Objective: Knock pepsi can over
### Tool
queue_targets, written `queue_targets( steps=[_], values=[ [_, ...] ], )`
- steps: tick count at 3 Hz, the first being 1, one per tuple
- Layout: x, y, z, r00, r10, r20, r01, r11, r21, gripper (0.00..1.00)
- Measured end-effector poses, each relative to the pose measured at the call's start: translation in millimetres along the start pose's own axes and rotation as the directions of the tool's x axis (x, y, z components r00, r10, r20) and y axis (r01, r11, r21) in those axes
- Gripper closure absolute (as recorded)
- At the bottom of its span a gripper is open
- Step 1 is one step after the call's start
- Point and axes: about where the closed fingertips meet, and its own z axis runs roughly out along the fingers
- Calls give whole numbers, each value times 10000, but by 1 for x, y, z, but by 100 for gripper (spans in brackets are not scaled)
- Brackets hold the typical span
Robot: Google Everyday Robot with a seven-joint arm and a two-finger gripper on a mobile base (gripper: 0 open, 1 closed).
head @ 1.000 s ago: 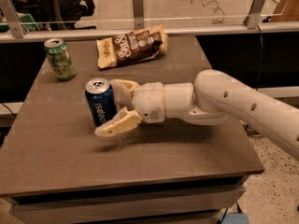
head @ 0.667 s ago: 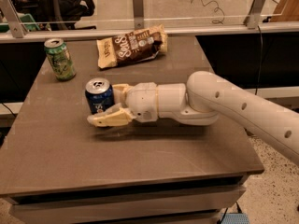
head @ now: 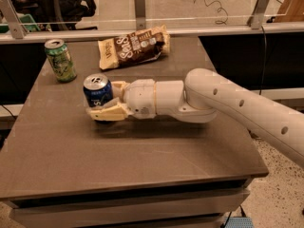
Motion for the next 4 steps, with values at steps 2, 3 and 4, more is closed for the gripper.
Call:
queue_targets(
  steps=[2,3,4],
  values=[
    [-38,-45,-28,9714,-1934,-1377,1781,9772,-1157,100],
    [-42,-73,-32,9167,-3160,-2445,2596,9363,-2366,100],
    [-55,-94,-30,8235,-4585,-3341,3335,8677,-3687,100]
  ],
)
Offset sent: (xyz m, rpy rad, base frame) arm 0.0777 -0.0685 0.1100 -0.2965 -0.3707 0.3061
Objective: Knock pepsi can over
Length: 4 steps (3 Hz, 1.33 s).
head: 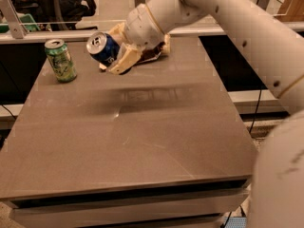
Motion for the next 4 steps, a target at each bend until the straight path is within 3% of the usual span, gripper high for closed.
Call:
queue_targets(
  steps=[1,2,3,4],
  values=[
    [-11,13,-10,9783,-1534,-1395,1303,9781,-1622,100],
    [-15,60,-13,9419,-2611,-2111,1797,9231,-3399,100],
    [-10,102,-10,8925,-3545,-2789,2069,8712,-4452,100],
    [-2,112,-2,8884,-3555,-2905,1927,8631,-4668,100]
  ],
)
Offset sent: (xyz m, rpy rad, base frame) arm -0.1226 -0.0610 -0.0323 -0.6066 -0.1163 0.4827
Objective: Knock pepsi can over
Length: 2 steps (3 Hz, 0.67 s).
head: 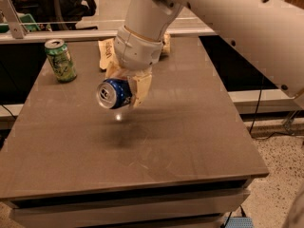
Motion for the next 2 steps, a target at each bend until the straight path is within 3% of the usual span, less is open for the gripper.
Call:
queue_targets(
  steps=[1,2],
  values=[
    [1,-14,10,9956,-942,21,942,9951,-310,100],
    [-4,-28,14,9618,-2724,-260,2691,9590,-892,100]
  ],
)
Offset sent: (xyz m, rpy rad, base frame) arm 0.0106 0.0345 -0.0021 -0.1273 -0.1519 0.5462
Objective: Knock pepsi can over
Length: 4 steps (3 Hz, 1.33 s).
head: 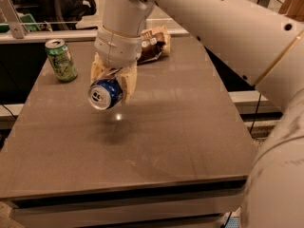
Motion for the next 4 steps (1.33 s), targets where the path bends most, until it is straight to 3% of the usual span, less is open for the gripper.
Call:
queue_targets(
  steps=[1,2,3,4],
  values=[
    [-5,-7,3,9787,-1966,-597,1933,9795,-575,100],
    [-7,-4,8,9175,-3652,-1576,3445,9277,-1439,100],
    [3,10,24,8527,-4611,-2455,3991,8783,-2635,100],
    [17,20,35,8153,-4960,-2988,3962,8541,-3369,100]
  ],
)
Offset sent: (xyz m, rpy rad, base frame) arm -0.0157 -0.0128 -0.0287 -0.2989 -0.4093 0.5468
